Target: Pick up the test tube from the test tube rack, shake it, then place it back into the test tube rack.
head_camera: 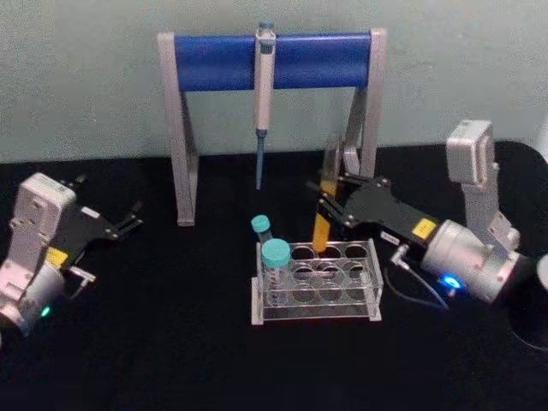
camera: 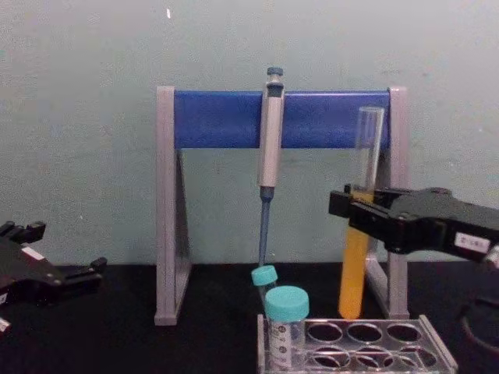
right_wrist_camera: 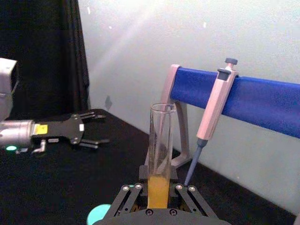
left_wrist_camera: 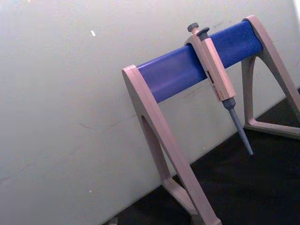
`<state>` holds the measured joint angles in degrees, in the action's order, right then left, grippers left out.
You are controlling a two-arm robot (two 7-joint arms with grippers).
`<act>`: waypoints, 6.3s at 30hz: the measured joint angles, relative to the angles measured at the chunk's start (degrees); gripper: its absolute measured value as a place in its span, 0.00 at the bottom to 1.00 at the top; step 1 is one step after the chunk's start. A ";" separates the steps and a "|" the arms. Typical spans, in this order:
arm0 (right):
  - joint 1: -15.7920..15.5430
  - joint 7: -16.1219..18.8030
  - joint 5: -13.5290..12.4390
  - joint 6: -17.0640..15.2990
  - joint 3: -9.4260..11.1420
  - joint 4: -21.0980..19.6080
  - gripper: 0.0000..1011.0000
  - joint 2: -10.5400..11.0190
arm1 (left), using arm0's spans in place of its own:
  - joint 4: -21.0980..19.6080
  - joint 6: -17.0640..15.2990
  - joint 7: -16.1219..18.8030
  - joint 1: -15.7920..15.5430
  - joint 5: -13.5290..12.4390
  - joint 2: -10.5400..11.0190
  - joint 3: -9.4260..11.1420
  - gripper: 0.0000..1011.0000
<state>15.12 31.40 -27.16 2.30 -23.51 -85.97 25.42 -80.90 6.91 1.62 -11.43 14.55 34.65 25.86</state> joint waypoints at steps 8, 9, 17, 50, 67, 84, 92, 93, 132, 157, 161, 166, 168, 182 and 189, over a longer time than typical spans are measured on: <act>3.16 -1.12 0.44 0.73 -0.20 3.70 0.23 -1.66 | 0.00 0.00 0.00 0.00 0.00 0.00 0.01 0.99; 3.16 -1.12 0.44 0.73 -0.20 3.70 0.23 -1.66 | 0.00 0.00 0.00 0.00 0.00 0.00 0.00 0.99; 2.66 -3.03 1.02 -0.03 1.00 3.08 0.23 -0.99 | 0.00 0.00 0.00 0.00 0.00 0.00 0.00 0.99; -1.62 -2.08 -0.23 -2.48 0.55 -3.01 0.23 0.27 | 0.01 0.00 0.00 0.00 0.00 0.00 0.00 0.99; 1.78 -4.36 0.68 -1.56 1.35 1.40 0.23 -0.95 | 0.00 0.00 0.00 0.00 0.00 0.00 0.00 0.99; -2.98 -6.62 1.05 -4.05 3.84 -4.12 0.23 1.83 | 0.00 0.00 0.00 0.00 0.00 0.00 0.00 0.99; -4.65 -5.98 0.45 -5.60 3.52 -6.70 0.23 2.62 | 0.00 0.00 0.00 0.00 0.00 0.00 0.00 0.99; -4.64 -5.81 0.34 -5.63 3.36 -6.70 0.23 2.57 | 0.00 0.00 0.00 0.00 0.00 0.00 0.00 0.99; 0.92 -5.97 1.32 -3.41 2.30 0.29 0.23 -0.85 | 0.00 0.00 0.00 0.00 0.00 0.00 0.00 0.99; 0.94 -5.37 1.33 -3.22 2.51 0.54 0.23 -1.02 | 0.00 0.00 0.00 0.00 0.00 0.00 0.00 0.99; 0.92 -5.33 1.31 -3.21 2.51 0.44 0.23 -0.96 | 0.00 0.00 0.00 0.00 0.00 0.00 0.00 0.99; 0.89 -5.32 1.31 -3.21 2.51 0.40 0.23 -0.93 | 0.00 0.00 0.00 0.00 0.00 0.00 0.00 0.99; 0.85 -5.31 1.30 -3.23 2.51 0.26 0.23 -0.87 | 0.00 0.00 0.00 0.00 0.00 0.00 0.00 0.99; -2.11 -5.70 1.05 -3.91 2.85 -4.27 0.23 0.82 | 0.00 0.00 0.00 0.00 0.00 0.00 0.00 0.99; -4.41 -6.86 1.39 -4.25 3.46 -6.70 0.23 1.85 | 0.00 0.00 -0.01 0.00 0.00 0.00 0.00 0.99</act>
<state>10.70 24.54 -25.77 -1.95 -20.06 -92.67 27.28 -80.90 6.91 1.62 -11.43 14.55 34.64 25.86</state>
